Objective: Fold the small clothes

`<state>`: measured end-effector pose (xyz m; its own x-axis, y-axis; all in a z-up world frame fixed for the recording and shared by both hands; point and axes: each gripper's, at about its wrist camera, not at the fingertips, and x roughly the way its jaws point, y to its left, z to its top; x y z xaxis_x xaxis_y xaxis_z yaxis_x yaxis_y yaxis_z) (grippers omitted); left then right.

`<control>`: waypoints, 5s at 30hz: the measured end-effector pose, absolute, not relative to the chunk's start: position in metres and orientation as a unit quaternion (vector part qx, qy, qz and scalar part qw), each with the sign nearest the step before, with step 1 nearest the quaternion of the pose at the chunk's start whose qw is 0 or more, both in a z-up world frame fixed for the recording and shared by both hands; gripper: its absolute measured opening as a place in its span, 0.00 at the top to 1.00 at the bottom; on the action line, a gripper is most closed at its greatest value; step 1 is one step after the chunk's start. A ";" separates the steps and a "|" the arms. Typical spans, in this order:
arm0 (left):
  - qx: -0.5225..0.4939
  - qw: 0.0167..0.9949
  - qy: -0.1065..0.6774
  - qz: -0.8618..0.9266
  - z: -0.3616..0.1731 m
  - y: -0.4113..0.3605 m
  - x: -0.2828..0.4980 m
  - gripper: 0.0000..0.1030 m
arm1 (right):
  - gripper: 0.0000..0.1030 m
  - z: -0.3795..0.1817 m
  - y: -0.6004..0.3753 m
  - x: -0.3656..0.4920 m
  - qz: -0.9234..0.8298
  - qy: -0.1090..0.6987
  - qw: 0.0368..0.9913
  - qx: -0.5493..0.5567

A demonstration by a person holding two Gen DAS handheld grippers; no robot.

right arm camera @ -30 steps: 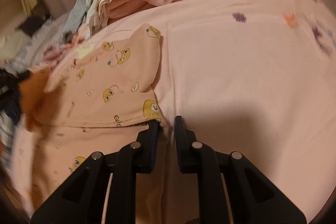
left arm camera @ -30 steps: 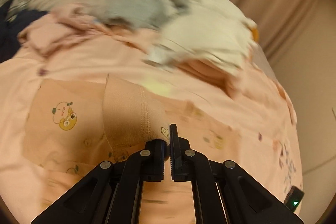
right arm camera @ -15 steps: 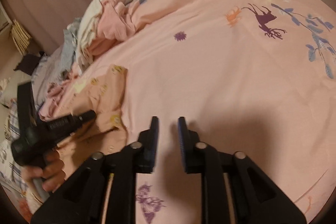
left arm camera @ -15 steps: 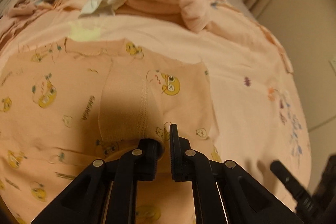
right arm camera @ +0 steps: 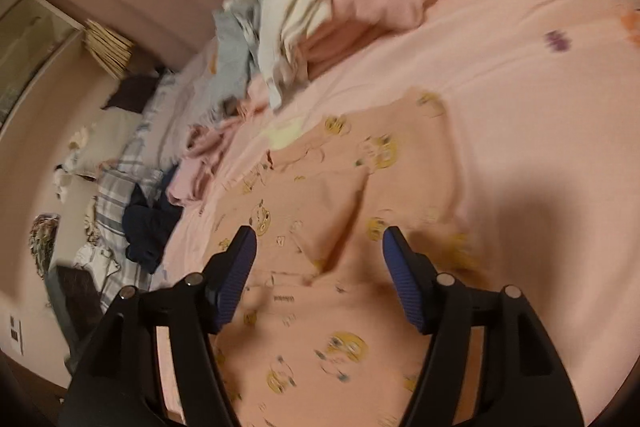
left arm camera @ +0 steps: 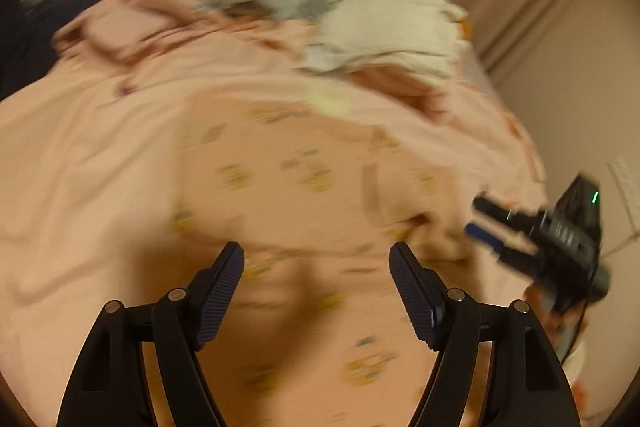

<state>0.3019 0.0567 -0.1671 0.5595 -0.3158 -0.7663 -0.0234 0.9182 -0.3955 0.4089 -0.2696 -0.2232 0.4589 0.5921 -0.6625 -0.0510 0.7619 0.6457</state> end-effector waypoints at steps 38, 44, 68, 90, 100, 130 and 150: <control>-0.072 0.881 0.455 0.112 -0.242 0.086 0.338 0.59 | 0.98 -0.264 -0.309 0.423 0.090 0.517 0.827 0.200; -0.095 0.869 0.475 0.103 -0.238 0.096 0.331 0.59 | 0.89 -0.220 -0.325 0.416 0.083 0.481 0.845 0.219; -0.053 0.876 0.471 0.089 -0.241 0.091 0.324 0.59 | 0.91 -0.214 -0.269 0.414 0.103 0.524 0.831 0.159; -0.081 0.862 0.495 0.074 -0.233 0.119 0.275 0.60 | 0.97 -0.256 -0.305 0.339 0.079 0.572 0.802 0.153; -0.352 0.783 0.511 -0.042 -0.218 0.169 0.169 0.32 | 0.38 -0.225 -0.333 0.220 0.136 0.527 0.803 0.244; -0.501 0.728 0.449 -0.131 -0.260 0.097 0.089 0.27 | 0.26 -0.274 -0.297 0.110 0.106 0.502 0.740 0.435; -0.486 0.758 0.431 -0.066 -0.286 0.100 0.113 0.93 | 0.61 -0.279 -0.292 0.120 0.088 0.460 0.805 0.363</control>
